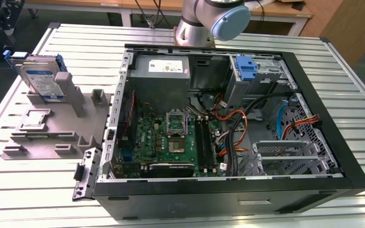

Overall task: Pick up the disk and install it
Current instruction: 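Pick up the disk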

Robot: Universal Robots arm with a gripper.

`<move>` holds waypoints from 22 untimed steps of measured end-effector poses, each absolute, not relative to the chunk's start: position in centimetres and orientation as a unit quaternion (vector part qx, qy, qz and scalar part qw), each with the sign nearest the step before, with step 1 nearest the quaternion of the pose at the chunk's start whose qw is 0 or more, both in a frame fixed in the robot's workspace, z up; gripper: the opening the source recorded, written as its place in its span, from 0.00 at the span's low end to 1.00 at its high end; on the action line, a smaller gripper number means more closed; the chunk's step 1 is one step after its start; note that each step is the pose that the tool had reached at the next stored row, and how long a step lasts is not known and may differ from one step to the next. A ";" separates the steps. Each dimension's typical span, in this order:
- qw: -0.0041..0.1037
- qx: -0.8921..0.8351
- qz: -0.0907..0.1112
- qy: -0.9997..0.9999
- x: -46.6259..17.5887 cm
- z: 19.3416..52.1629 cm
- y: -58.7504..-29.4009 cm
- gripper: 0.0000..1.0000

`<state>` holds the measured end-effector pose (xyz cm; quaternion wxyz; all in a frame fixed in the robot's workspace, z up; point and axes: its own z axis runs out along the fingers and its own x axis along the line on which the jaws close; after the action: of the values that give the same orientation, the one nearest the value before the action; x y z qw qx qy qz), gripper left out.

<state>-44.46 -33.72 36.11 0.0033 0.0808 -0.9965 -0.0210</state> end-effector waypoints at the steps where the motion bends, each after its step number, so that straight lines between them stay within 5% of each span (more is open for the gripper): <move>1: 0.003 0.082 -0.021 -0.996 -44.5 36.1 -33.7 0.10; 22: 0.004 0.098 -0.021 -0.995 -44.5 36.1 -33.7 0.10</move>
<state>-44.46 -33.72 36.11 0.0036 0.0984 -0.9949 -0.0210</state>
